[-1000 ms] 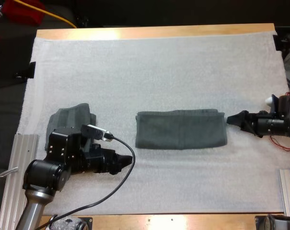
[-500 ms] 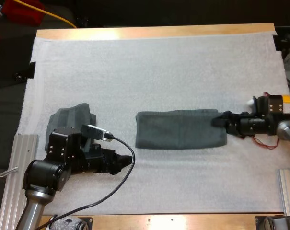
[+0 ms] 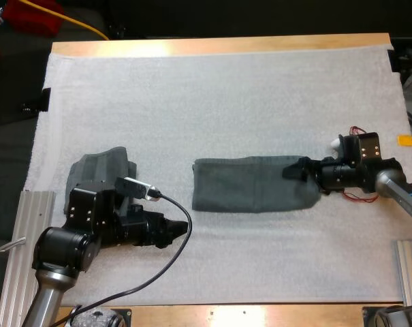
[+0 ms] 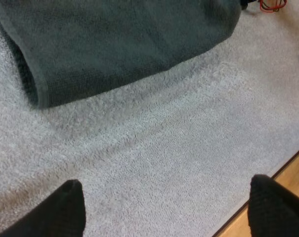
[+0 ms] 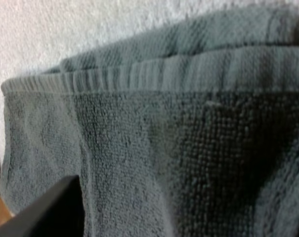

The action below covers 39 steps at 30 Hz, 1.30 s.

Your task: Pick towel from pile, fold and stack

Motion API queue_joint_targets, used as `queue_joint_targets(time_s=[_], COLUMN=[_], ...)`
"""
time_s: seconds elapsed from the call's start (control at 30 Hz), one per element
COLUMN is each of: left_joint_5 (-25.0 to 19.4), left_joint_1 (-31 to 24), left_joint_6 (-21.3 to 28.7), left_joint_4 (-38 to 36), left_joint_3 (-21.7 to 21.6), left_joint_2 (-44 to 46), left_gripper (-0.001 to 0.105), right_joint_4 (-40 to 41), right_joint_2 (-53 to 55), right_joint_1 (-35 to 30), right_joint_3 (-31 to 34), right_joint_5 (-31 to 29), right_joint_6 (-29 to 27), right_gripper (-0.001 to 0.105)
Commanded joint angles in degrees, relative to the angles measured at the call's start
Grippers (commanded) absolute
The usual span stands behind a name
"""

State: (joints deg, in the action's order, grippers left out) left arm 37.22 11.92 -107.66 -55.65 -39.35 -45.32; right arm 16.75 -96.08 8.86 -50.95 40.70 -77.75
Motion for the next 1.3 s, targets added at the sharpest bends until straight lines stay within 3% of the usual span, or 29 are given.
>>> queue_joint_targets(time_s=[0.0, 0.23, 0.5, 0.73, 1.03, 1.27], left_joint_5=[-0.1, -0.1, -0.1, -0.1, -0.1, -0.3], left_joint_1=[-0.1, -0.1, -0.1, -0.1, -0.1, -0.1], left_joint_6=[0.2, 0.2, 0.2, -0.2, -2.4, -5.4], left_joint_4=[-0.2, -0.2, -0.2, 1.5, 7.1, 11.8], left_joint_3=[-0.3, -0.3, -0.3, -0.3, -0.3, -0.3], left_joint_2=[0.3, 0.3, 0.3, 0.3, 0.3, 0.3], left_gripper=[0.066, 0.066, 0.066, 0.066, 0.066, 0.066], right_joint_4=[2.6, 4.1, 7.3, 19.5, 31.8, 35.2], right_joint_2=[-1.7, -0.5, 6.3, 9.8, 10.5, 10.5], right_joint_1=[0.6, 0.7, 0.7, 0.7, 0.7, 0.9], right_joint_3=[0.9, 0.9, 0.7, -3.9, -11.7, -15.0], right_joint_5=[-0.2, -6.3, -18.6, -32.5, -45.5, -47.3], right_joint_6=[0.7, 0.6, -4.3, -11.8, -18.9, -19.8], right_gripper=[0.061, 0.002, 0.002, 0.002, 0.002, 0.002])
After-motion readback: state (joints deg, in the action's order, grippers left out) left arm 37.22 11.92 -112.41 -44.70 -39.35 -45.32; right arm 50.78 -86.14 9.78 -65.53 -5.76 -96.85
